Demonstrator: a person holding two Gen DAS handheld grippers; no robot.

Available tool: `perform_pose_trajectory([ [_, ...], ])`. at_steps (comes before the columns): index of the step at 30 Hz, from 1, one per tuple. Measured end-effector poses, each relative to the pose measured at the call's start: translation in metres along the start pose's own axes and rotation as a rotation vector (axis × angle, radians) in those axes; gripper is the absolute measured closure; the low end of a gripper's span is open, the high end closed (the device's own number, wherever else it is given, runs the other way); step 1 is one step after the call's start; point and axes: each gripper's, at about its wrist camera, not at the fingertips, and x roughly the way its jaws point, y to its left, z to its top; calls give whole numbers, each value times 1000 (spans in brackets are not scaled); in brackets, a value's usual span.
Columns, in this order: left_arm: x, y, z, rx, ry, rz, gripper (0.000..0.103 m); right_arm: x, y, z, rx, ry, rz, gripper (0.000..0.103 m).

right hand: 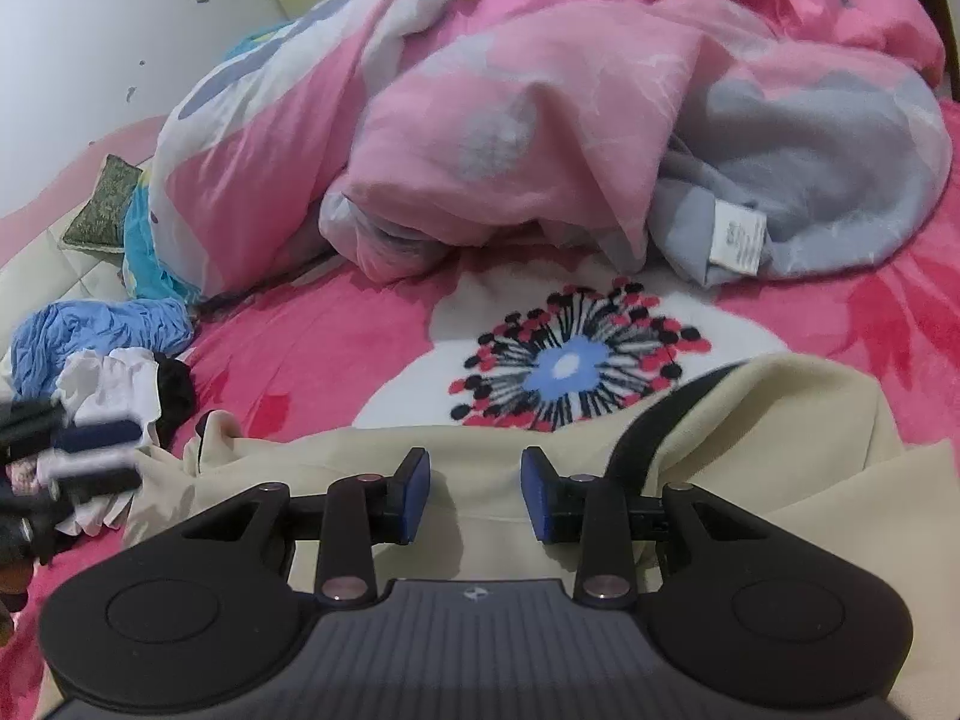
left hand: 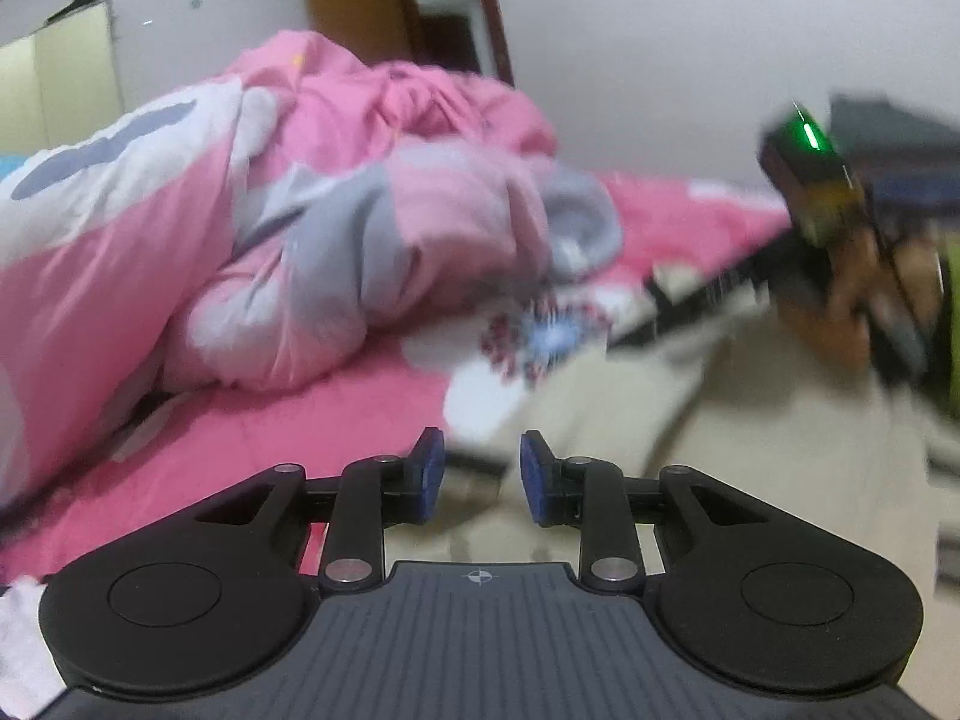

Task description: Fold clothes

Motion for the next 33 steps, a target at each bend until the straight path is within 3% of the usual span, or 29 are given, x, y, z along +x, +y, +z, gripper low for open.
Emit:
perform_pose_trajectory([
  [2, 13, -5, 6, 1, -12, -21, 70, -6, 6, 1, -33, -22, 1, 67],
  [7, 58, -19, -26, 62, 131, -30, 69, -6, 18, -9, -207, 73, 30, 67],
  [10, 52, -25, -37, 91, 94, -5, 68, -6, 26, -16, -311, 130, 48, 66],
  [16, 42, -29, -25, 148, 91, 30, 63, -16, 32, -11, -315, 91, 43, 65],
  [18, 40, -20, -21, 114, 57, 45, 56, -23, 35, -9, -324, 73, 41, 65],
  [20, 43, -10, -22, 76, 66, 46, 43, -24, 32, -8, -319, 72, 27, 65],
  [23, 54, 4, -34, 17, 145, 13, 38, -17, 19, -9, -288, 98, -10, 67],
  [27, 50, 10, -42, -48, 146, 7, 37, -12, 7, -10, -256, 109, -21, 68],
  [33, 26, 7, -35, -70, 152, 91, 34, -12, 8, -11, -270, 99, -18, 67],
])
